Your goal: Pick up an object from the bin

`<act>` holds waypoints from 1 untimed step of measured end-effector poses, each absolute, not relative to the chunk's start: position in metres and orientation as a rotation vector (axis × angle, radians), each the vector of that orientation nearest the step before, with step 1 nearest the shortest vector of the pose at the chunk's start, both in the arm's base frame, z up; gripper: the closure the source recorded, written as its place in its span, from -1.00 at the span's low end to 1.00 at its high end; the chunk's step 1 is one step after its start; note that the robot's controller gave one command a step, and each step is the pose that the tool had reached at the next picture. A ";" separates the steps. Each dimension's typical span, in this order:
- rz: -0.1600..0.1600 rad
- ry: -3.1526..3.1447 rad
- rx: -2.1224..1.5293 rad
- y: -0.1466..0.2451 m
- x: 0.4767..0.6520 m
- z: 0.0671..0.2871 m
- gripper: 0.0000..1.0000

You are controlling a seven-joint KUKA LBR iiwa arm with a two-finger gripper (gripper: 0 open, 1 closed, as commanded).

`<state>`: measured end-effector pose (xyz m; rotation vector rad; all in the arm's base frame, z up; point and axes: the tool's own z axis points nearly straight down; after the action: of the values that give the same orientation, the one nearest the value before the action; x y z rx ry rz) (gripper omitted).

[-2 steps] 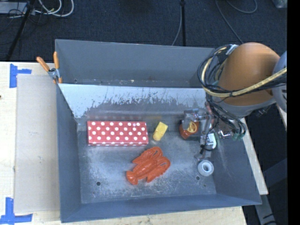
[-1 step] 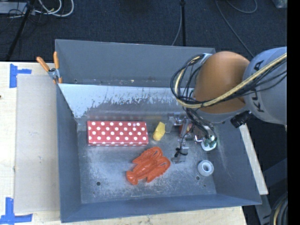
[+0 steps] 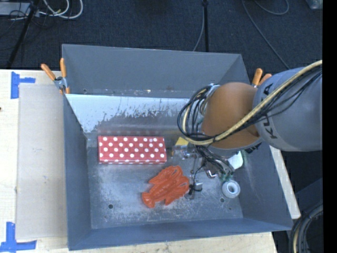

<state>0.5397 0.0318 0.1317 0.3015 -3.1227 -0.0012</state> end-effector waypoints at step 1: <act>-0.001 -3.100 0.518 0.012 0.535 0.092 -1.00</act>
Offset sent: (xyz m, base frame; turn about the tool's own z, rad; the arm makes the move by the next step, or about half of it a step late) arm -0.0048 -0.0196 -0.0617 -0.1396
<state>0.5353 0.0119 0.0922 0.5177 -3.1003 -0.0014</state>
